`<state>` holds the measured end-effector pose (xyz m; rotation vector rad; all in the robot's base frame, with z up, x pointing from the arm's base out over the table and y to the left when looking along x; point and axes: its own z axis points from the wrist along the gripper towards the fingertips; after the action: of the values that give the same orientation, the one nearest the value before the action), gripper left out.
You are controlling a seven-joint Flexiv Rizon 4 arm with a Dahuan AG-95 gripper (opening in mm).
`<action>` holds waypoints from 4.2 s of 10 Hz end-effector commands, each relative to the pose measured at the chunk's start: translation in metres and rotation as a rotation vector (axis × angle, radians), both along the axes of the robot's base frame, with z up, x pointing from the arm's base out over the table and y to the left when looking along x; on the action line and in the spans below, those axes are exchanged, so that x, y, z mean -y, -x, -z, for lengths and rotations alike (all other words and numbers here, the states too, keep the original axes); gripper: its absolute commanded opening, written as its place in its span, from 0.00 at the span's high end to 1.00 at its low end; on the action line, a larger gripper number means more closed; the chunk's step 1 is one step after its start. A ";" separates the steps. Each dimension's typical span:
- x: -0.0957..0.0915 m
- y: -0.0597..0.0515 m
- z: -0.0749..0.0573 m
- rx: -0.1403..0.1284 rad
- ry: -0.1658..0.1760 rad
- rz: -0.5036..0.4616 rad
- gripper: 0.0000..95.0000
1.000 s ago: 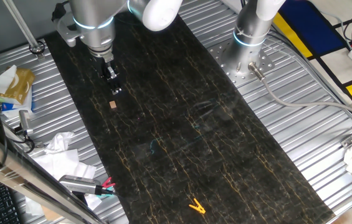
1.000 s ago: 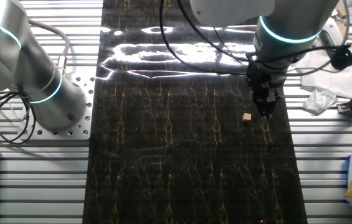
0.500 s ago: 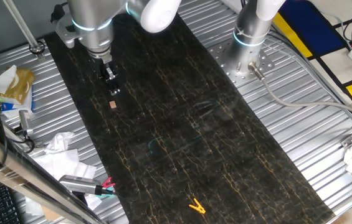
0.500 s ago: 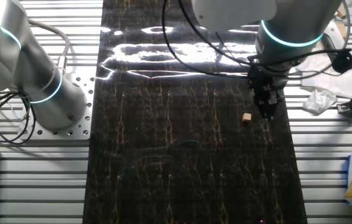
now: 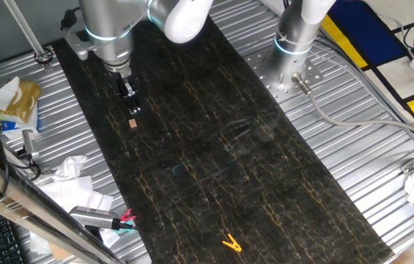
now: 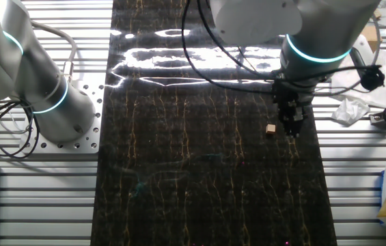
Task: Use the gripper to push the small block from left to right
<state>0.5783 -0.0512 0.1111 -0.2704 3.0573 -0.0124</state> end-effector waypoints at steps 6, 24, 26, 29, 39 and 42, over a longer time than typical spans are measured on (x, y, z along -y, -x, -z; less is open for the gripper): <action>0.002 0.000 0.009 -0.009 -0.008 0.017 0.40; -0.002 -0.001 0.049 -0.008 -0.045 0.038 0.40; -0.002 -0.001 0.049 -0.010 -0.043 0.036 0.40; -0.002 -0.001 0.049 -0.013 -0.039 0.051 0.40; -0.001 0.009 0.055 -0.003 -0.030 0.052 0.40; -0.001 0.009 0.055 -0.006 -0.029 0.063 0.20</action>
<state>0.5694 -0.0500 0.0571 -0.1662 3.0724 0.0241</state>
